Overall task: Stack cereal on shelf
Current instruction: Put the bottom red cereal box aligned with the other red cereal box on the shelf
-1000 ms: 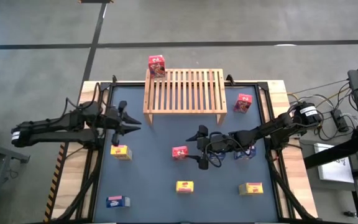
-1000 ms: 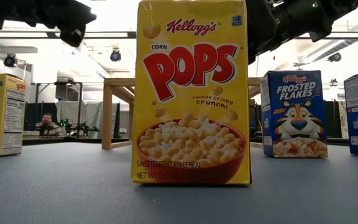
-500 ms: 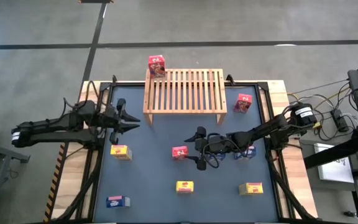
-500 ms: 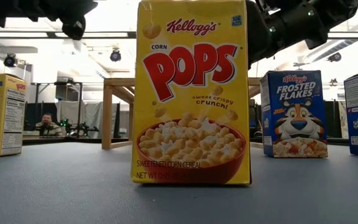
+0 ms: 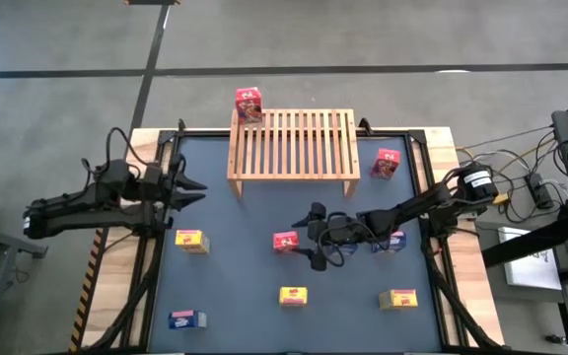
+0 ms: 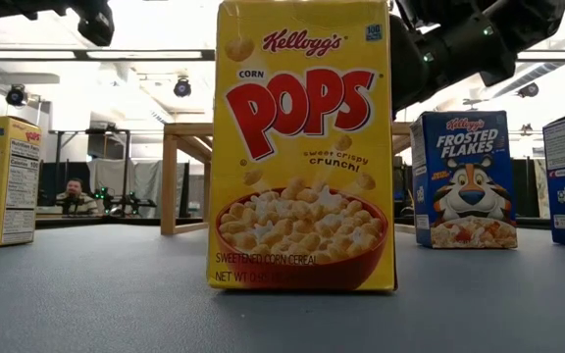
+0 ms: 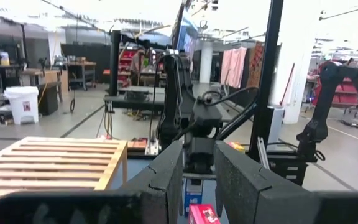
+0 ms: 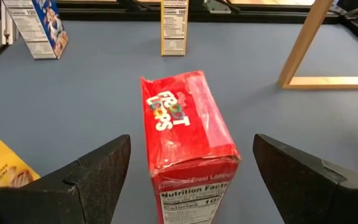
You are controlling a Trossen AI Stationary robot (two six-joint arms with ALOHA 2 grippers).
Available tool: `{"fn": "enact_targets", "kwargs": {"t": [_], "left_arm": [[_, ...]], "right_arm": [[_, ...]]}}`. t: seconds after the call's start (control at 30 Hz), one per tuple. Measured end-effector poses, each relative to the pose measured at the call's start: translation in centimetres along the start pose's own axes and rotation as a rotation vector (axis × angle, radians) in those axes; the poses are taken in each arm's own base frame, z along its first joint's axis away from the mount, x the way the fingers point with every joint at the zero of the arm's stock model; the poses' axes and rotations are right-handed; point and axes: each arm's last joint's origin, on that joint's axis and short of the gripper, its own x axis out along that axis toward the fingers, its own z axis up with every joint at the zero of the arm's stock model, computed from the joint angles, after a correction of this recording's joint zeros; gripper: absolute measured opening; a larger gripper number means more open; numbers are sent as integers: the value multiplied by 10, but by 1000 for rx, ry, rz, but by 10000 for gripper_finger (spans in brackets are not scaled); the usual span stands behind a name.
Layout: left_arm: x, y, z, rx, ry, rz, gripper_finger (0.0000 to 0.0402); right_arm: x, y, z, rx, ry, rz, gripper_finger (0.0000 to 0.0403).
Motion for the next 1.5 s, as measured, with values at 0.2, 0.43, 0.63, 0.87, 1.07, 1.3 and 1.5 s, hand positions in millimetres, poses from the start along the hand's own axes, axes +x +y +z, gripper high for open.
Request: {"fn": "enact_targets", "kwargs": {"t": [0.2,0.43,0.63,0.87,1.07,1.3,1.5], "left_arm": [[-3,-1,1,36,-10,0,76],[-3,0,-3,57,32,6,76],[-4,1,-2,35,18,61,76],[-4,3,-2,36,16,119,76],[-4,3,-2,36,17,119,76],[-4,3,-2,37,17,118,76],[-4,3,-2,36,19,119,76]], "right_arm": [[2,-1,-1,8,-4,2,329],[3,-2,-2,10,-7,3,329],[3,-2,-2,10,-7,2,329],[3,-2,-2,10,-9,2,329],[3,-2,-2,10,-7,3,329],[3,-1,-2,21,0,26,329],[3,-1,-2,21,0,26,329]]}}
